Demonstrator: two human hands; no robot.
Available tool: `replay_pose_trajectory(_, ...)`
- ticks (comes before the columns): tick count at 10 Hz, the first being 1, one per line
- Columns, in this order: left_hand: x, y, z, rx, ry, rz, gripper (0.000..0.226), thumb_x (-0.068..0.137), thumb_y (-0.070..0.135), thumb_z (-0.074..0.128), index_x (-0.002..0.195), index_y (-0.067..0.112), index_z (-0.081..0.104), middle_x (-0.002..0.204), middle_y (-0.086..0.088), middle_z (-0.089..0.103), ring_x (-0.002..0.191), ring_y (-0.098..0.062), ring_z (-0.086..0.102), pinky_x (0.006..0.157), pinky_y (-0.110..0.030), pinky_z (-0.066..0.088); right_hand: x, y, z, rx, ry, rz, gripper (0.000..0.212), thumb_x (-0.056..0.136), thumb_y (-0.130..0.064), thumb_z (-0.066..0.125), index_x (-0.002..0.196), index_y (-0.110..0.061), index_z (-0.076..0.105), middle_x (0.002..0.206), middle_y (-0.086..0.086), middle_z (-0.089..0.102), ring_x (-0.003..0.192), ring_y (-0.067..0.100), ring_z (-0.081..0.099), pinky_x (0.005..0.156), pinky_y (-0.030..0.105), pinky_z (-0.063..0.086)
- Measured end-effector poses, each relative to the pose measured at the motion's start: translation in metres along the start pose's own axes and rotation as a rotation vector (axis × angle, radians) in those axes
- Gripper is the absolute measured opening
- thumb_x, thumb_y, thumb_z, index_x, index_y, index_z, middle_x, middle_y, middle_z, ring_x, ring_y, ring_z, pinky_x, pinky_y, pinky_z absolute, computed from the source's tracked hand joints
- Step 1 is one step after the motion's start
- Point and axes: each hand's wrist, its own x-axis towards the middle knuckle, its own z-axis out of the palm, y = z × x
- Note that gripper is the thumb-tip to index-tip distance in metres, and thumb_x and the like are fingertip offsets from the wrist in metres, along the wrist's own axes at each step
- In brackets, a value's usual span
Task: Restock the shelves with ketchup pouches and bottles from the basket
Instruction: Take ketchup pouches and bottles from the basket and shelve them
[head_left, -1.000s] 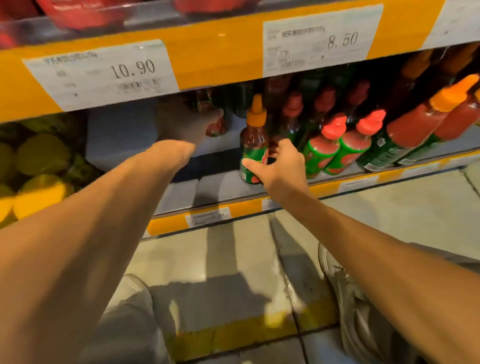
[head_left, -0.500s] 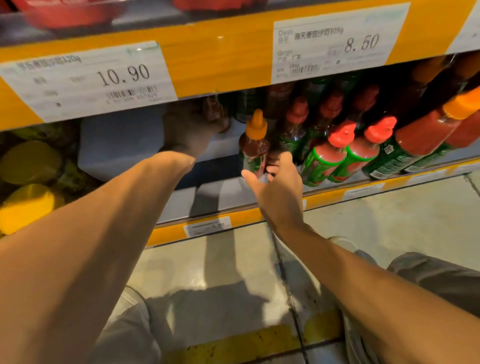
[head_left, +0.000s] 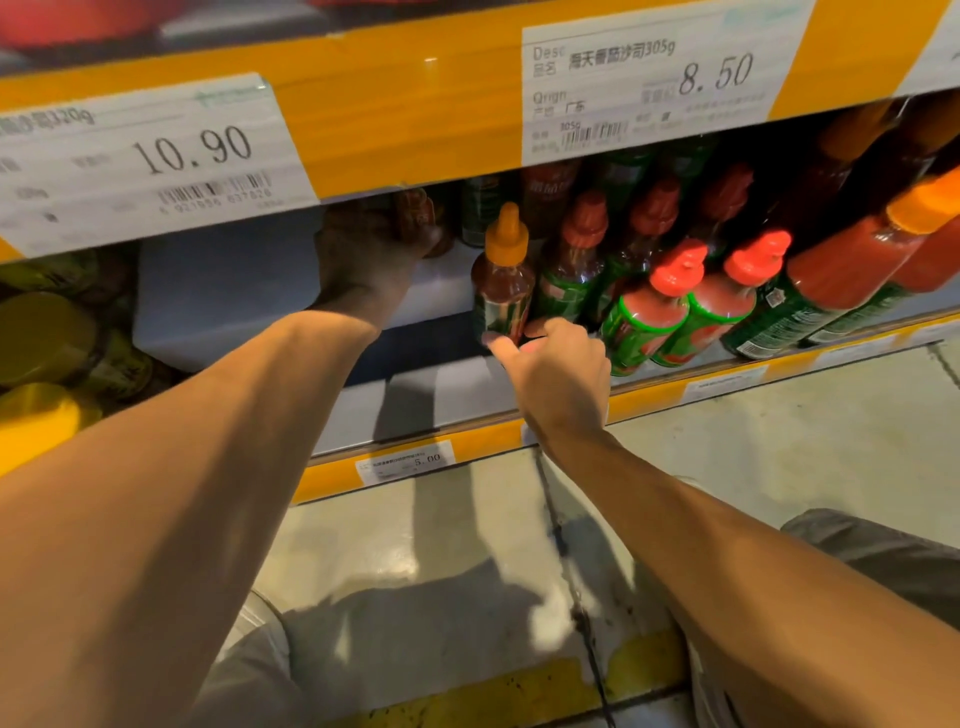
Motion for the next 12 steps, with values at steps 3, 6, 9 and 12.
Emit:
replay_pose_trajectory(3,-0.013,-0.003,-0.009,0.305,0.017,0.103,0.029,0.091,0.025,0.069,0.107,0.002,0.071,0.113,-0.015,0.072,0.109,-0.029,0.067,0.09,-0.044,0.055,-0.001,-0.002,-0.014,0.037,-0.075,-0.002,0.039,0.086,-0.052,0.071,0.093,-0.013,0.071,0.088,0.008,0.072,0.089,0.032,0.066,0.075,0.036,0.051)
replay_pose_trajectory(6,-0.112,0.001,-0.059,0.352,-0.08,-0.143,0.031,0.097,0.042,0.05,0.088,0.016,0.065,0.079,-0.001,0.068,0.083,-0.026,0.063,0.063,-0.03,0.039,-0.041,-0.016,-0.072,0.002,-0.2,-0.104,0.035,0.094,-0.048,0.064,0.116,-0.021,0.058,0.107,0.001,0.066,0.099,0.025,0.063,0.085,0.04,0.053)
replay_pose_trajectory(9,-0.209,0.094,-0.137,0.474,-0.117,-0.083,0.048,0.086,0.071,0.04,0.091,0.03,0.063,0.094,0.004,0.07,0.091,-0.022,0.063,0.082,-0.039,0.053,-0.127,-0.076,-0.166,0.03,-0.25,-0.344,0.024,0.092,-0.037,0.067,0.109,-0.023,0.06,0.108,-0.005,0.062,0.096,0.016,0.06,0.082,0.032,0.049)
replay_pose_trajectory(12,-0.284,0.16,-0.338,0.42,0.238,-0.01,0.037,0.086,0.067,0.053,0.092,0.033,0.067,0.087,0.014,0.07,0.089,-0.015,0.065,0.082,-0.037,0.054,-0.209,-0.19,-0.222,0.15,-0.478,-0.636,0.016,0.09,-0.037,0.071,0.099,-0.028,0.061,0.09,-0.01,0.065,0.082,0.01,0.063,0.081,0.038,0.055)
